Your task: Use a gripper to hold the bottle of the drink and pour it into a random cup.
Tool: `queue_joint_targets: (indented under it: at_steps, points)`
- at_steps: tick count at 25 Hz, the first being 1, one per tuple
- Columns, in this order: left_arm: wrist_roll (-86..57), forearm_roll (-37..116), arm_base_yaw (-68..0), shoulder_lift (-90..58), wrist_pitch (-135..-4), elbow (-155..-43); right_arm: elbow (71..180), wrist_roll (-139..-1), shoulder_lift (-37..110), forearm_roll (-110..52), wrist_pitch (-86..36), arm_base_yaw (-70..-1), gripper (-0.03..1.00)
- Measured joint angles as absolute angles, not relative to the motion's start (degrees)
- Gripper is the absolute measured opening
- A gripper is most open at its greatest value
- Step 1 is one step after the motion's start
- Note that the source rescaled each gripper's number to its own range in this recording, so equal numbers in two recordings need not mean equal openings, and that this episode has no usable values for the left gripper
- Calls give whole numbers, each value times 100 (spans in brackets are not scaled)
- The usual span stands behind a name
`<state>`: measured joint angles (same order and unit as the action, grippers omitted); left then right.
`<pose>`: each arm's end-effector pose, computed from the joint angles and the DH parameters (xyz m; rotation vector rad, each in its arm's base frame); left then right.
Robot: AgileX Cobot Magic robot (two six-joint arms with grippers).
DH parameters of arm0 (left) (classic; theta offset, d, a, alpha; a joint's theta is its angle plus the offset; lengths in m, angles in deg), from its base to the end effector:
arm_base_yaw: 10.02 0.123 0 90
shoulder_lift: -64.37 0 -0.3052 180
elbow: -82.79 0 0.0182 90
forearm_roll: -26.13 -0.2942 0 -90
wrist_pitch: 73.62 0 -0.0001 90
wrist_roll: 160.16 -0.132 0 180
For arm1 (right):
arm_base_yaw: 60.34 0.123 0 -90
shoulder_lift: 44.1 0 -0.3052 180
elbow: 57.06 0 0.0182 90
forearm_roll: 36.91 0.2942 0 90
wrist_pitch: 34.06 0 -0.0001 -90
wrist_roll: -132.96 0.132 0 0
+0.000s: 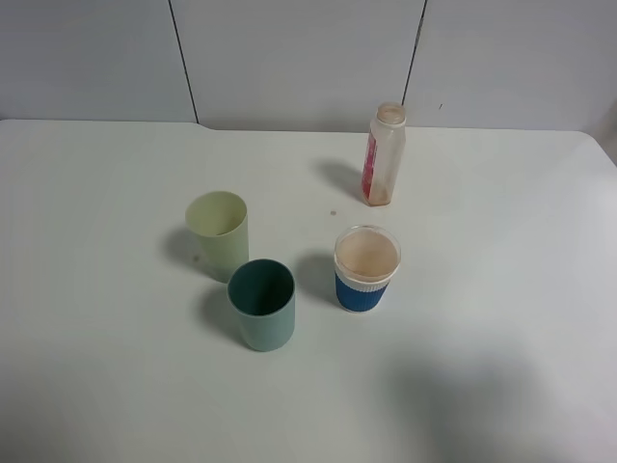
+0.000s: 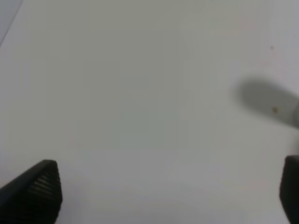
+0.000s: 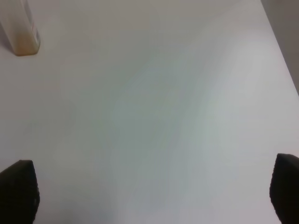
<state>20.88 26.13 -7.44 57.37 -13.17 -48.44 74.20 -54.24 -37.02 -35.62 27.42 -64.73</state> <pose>0.0484 0.0022 0.2823 -0.0641 2.0275 0.0170 0.0476 -0.0010 0.2803 -0.0516 2.0479 -0.0992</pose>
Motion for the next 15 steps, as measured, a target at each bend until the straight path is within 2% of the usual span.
queue_joint_targets:
  at_steps: [15]
  points:
    - [2088, 2613, -744, 5737, -1317, -4844, 7420, -5424, -3702, -3562, 2686, -6473, 100]
